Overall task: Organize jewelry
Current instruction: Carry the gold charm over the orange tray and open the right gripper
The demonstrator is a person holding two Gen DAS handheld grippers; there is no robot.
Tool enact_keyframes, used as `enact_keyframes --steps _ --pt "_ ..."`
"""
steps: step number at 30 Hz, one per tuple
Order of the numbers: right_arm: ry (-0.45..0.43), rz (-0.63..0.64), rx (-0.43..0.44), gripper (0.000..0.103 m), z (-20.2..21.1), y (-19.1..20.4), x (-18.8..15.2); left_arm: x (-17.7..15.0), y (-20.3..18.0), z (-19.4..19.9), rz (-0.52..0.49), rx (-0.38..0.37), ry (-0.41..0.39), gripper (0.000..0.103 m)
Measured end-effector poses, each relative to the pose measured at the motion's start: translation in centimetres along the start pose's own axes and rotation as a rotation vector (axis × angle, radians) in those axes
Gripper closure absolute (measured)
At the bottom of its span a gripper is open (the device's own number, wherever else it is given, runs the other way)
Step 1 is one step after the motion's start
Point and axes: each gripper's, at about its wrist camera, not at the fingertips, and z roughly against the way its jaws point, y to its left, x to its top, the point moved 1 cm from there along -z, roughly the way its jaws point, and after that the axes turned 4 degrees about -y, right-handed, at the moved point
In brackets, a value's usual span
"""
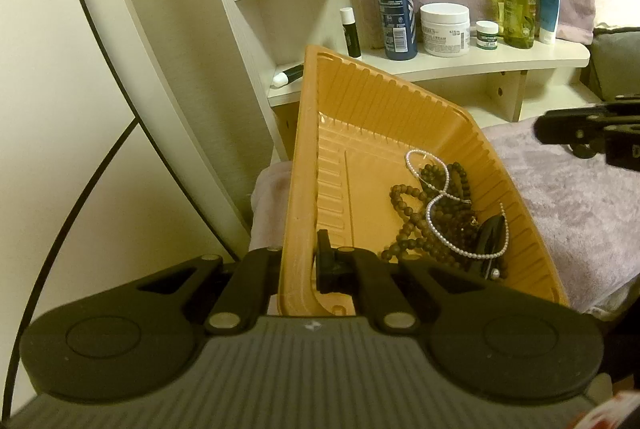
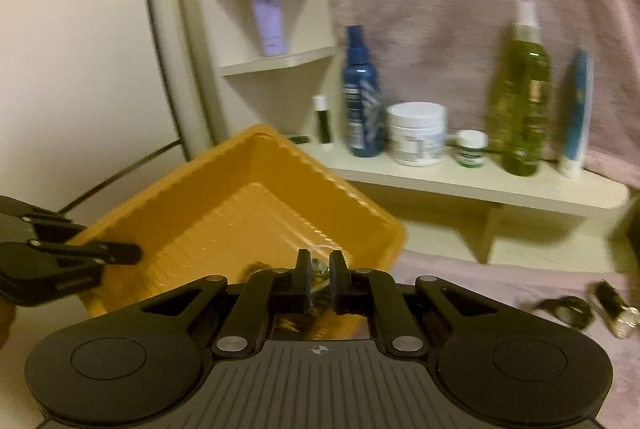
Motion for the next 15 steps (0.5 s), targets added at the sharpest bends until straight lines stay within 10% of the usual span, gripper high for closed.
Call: enact_keyframes --steps 15 --pt "0.104 0.057 0.094 0.094 -4.0 3.4 -2.4 0.0 0.0 0.0 0.003 -0.001 0.000 0.099"
